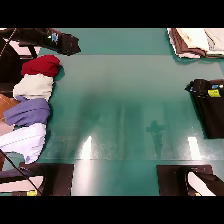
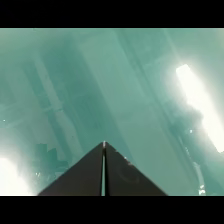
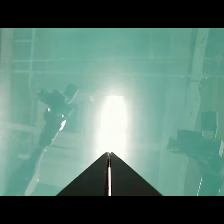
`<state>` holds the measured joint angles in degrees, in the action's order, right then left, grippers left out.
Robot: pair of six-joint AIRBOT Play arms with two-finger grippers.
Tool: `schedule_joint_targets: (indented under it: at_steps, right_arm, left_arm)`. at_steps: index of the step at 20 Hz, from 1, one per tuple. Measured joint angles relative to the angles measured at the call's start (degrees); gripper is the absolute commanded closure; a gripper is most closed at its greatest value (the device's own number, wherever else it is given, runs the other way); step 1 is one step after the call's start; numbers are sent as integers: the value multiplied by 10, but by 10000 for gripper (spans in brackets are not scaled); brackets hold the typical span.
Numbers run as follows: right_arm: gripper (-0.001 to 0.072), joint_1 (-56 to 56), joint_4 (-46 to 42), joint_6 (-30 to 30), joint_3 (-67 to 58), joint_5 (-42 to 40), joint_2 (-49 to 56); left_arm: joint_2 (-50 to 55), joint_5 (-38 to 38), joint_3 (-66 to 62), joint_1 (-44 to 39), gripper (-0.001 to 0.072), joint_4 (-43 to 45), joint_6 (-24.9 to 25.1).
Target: Fold the shirts.
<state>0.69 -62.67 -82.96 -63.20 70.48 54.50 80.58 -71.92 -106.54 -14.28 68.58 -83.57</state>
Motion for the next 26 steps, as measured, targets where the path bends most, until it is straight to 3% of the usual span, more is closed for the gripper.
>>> schedule_joint_targets:
  at_steps: [15,16,17,20,26]
  right_arm:
    - [691,-1,0,0,0,0,0]
    - [691,-1,0,0,0,0,0]
    - [691,-1,0,0,0,0,0]
    - [691,-1,1,0,0,0,0]
    - [692,-1,1,0,0,2,0]
  left_arm:
    - [0,14,0,0,657,0,0]
    - [0,27,0,0,311,0,0]
    - [0,38,0,0,9,4,3]
    - [6,83,0,1,-5,71,6]
    - [86,122,0,52,-6,270,-76]
